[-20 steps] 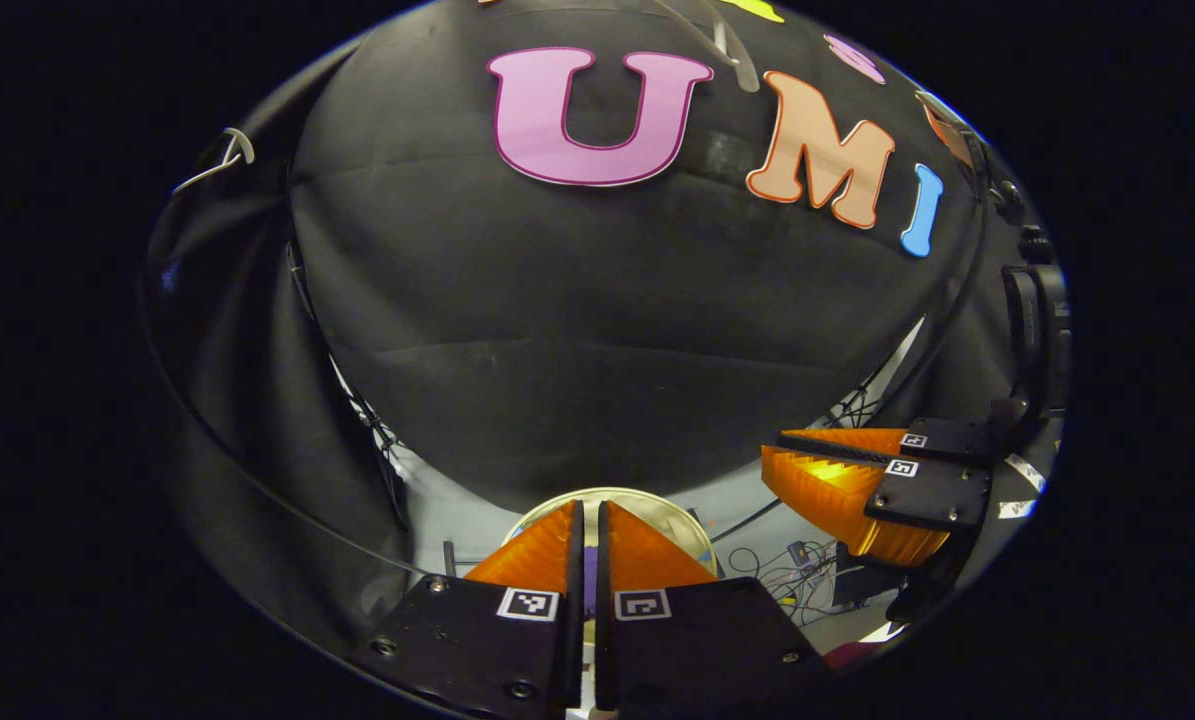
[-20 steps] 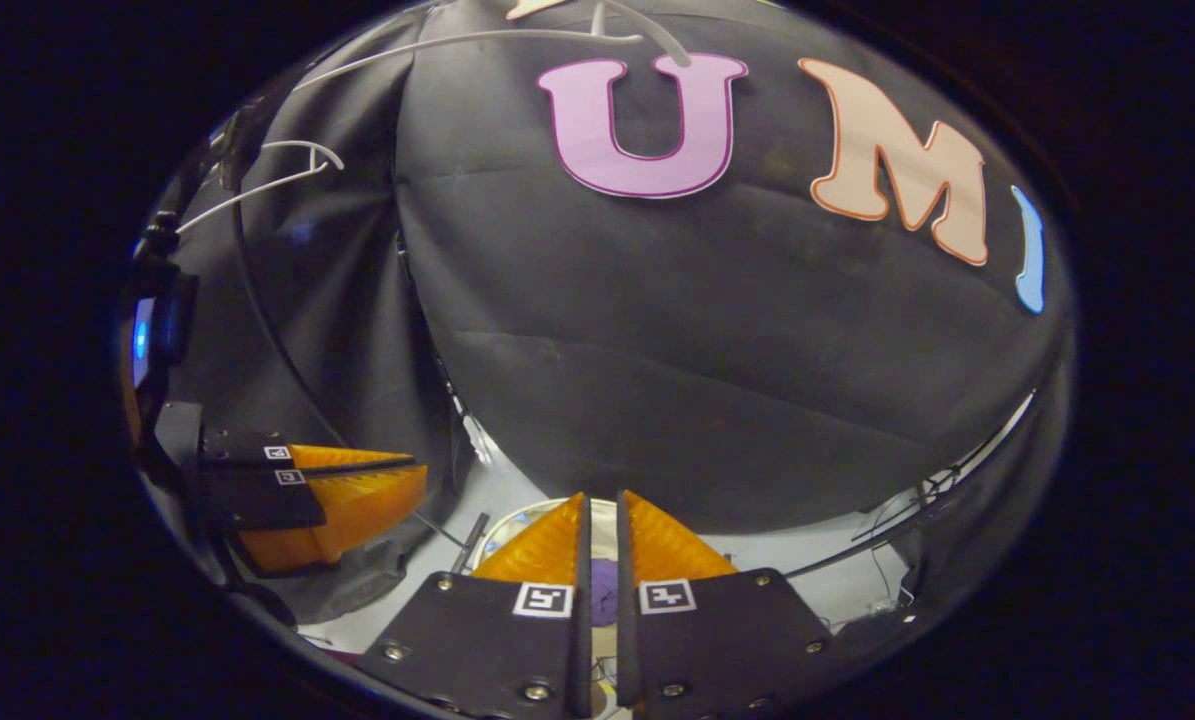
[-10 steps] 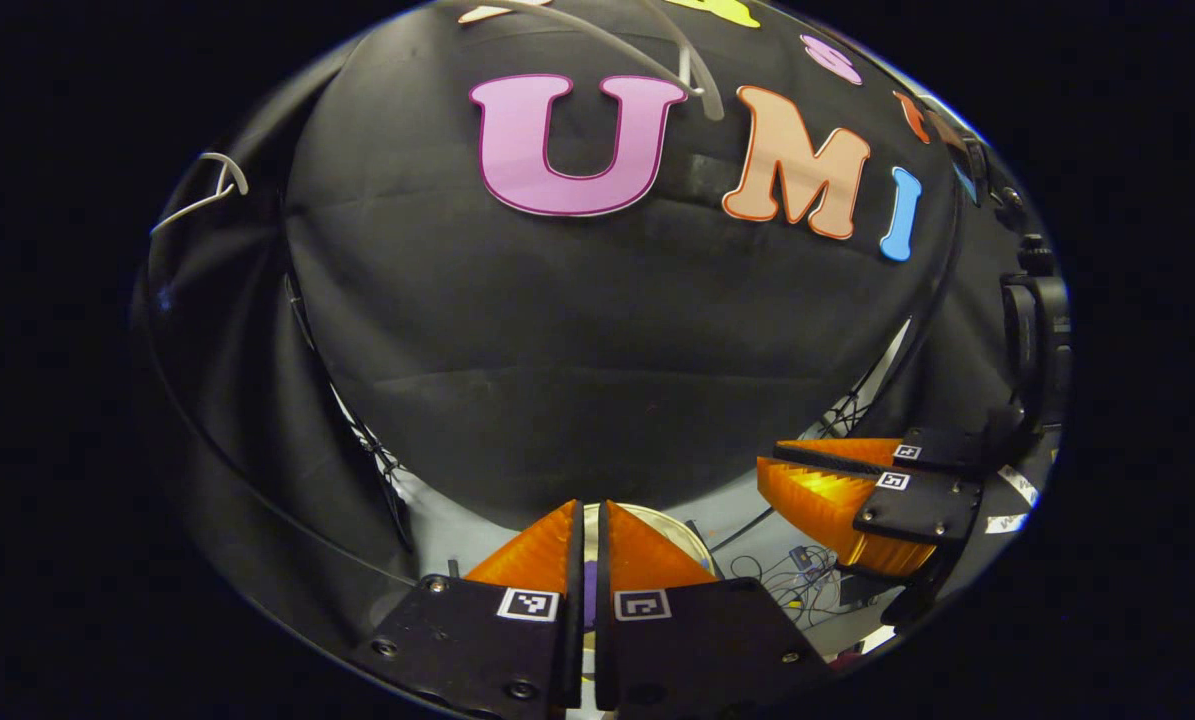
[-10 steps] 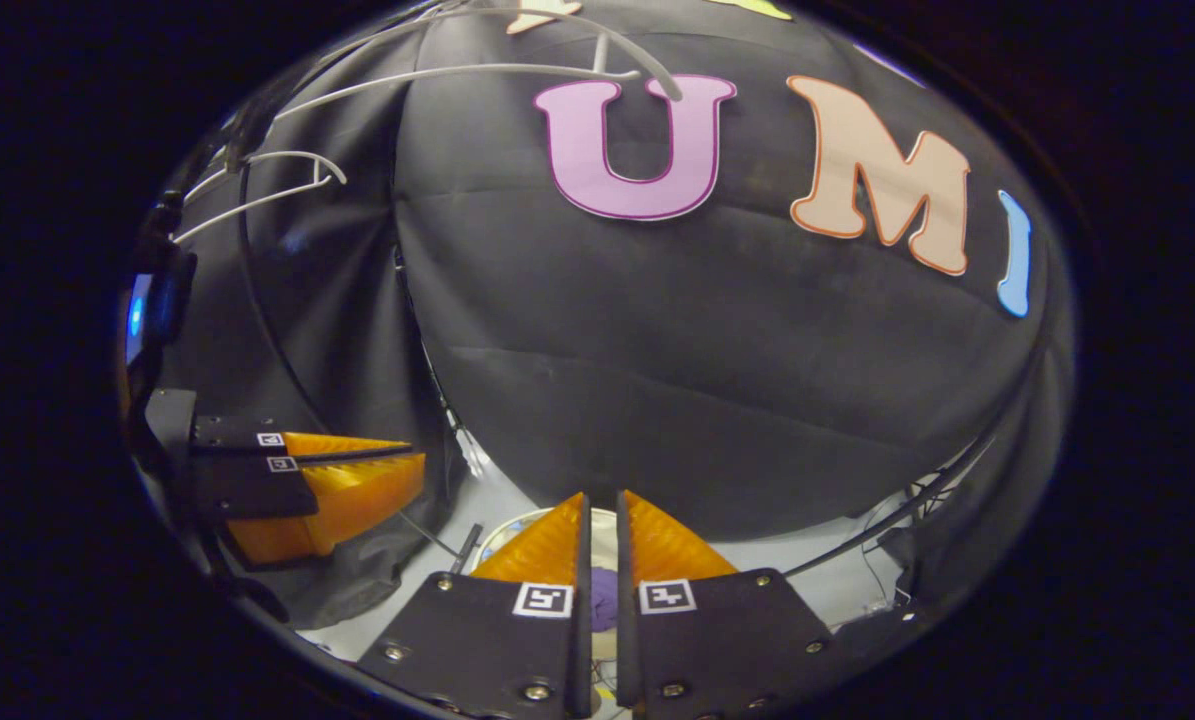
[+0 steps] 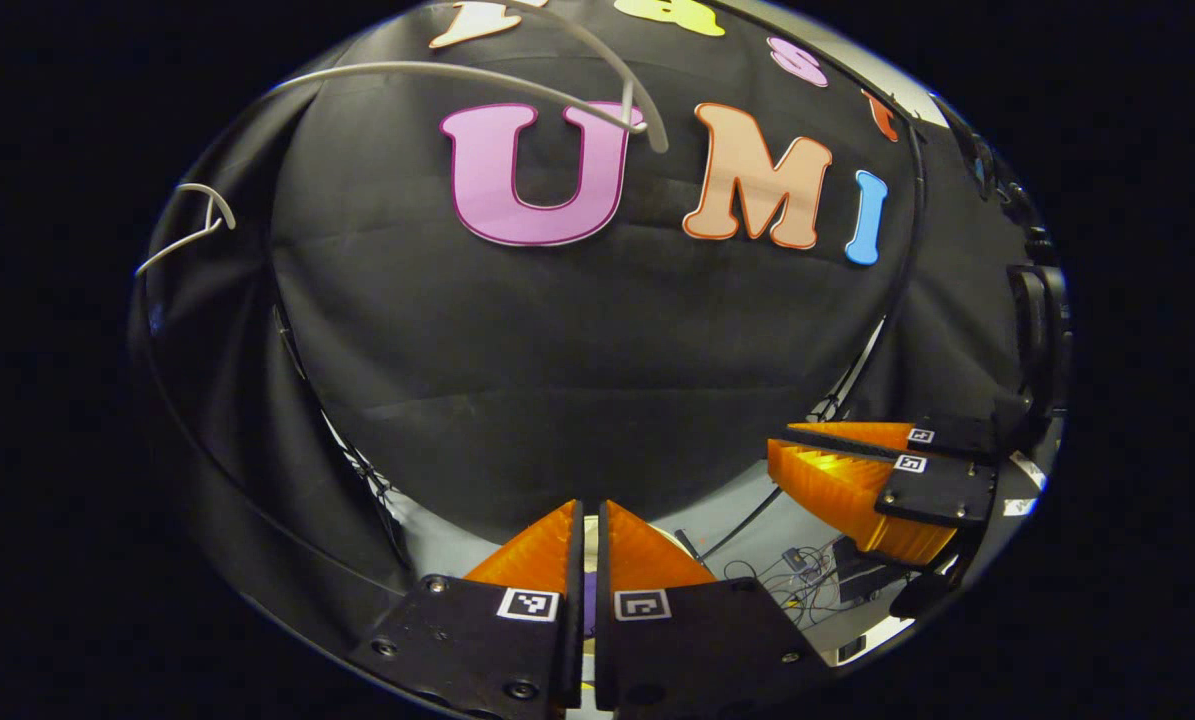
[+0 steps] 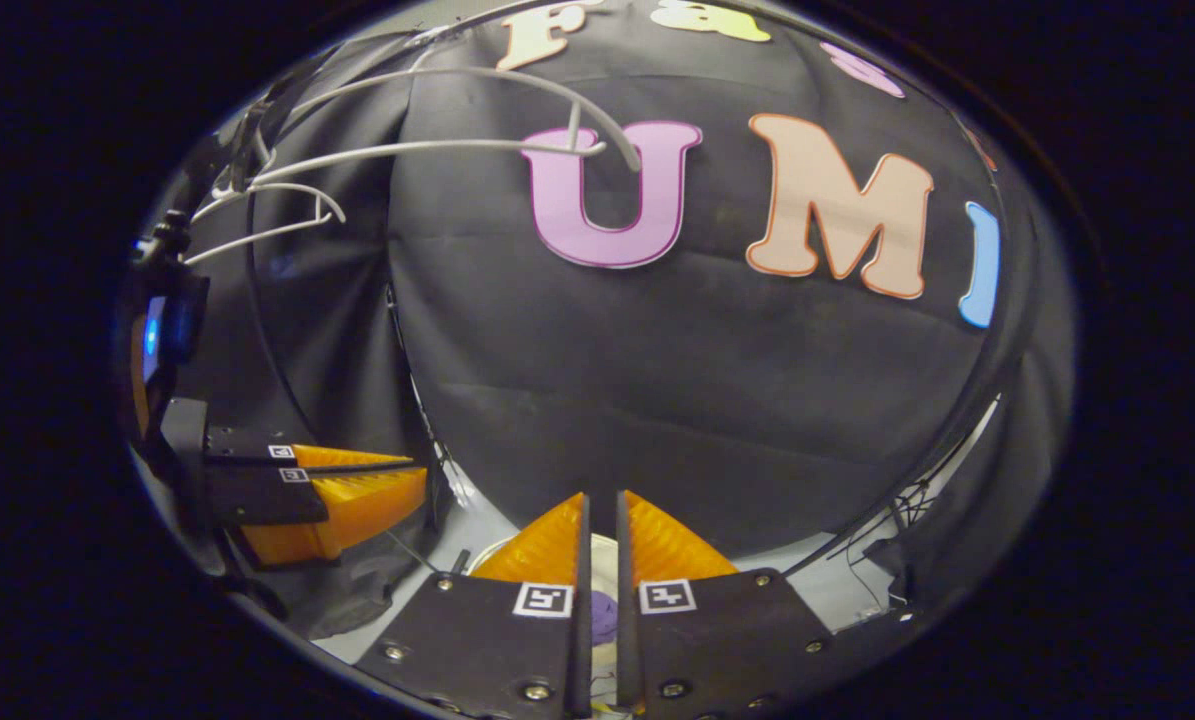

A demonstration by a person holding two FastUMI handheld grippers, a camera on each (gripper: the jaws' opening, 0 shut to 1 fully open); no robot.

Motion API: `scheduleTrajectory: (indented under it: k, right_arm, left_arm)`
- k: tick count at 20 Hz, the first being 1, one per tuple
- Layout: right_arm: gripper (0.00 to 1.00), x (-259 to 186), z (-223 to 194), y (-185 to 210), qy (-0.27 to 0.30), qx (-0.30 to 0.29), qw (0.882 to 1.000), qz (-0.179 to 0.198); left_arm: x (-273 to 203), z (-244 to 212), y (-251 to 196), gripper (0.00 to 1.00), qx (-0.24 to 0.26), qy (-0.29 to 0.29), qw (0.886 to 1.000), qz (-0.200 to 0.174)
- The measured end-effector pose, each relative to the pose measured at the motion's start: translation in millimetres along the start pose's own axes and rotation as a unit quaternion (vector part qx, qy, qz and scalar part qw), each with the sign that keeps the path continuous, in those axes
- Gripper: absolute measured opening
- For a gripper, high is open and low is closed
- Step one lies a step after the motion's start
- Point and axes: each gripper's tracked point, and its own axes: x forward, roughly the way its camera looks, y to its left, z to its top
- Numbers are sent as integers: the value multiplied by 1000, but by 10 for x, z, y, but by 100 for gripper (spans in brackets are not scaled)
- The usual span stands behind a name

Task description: Grasp the clothes on the hanger with both hands and then place them into the laundry hamper below.

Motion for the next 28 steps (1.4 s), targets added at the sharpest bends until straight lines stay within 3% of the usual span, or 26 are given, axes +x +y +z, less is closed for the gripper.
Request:
scheduleTrajectory:
  k: [8, 13, 21, 22, 24, 25, 28]
  right_arm:
    - [10, -849, 276, -374, -71, 3, 997, -23]
    - [10, -1392, 327, -604, -110, -3, 994, -16]
    - [13, -2478, 493, -852, -183, -6, 983, -19]
    - [22, -2598, 504, -874, -191, -5, 981, -18]
    - [25, -2852, 494, -935, -203, -8, 979, -17]
    - [26, -2949, 491, -973, -208, -10, 978, -17]
    - [52, -3204, 511, -1038, -225, -10, 974, -16]
  left_arm:
    - [-513, 281, -486, 6, 5, -68, 998, 9]
    - [-978, 438, -941, 6, 10, -112, 994, 7]
    - [-1955, 773, -1428, 6, 19, -212, 977, 30]
    - [-2064, 785, -1494, 6, 17, -222, 975, 26]
    - [-2320, 720, -1634, 18, 14, -237, 971, 27]
    - [-2452, 709, -1691, 17, 13, -244, 969, 28]
    - [-2657, 739, -1879, 38, 14, -257, 966, 25]
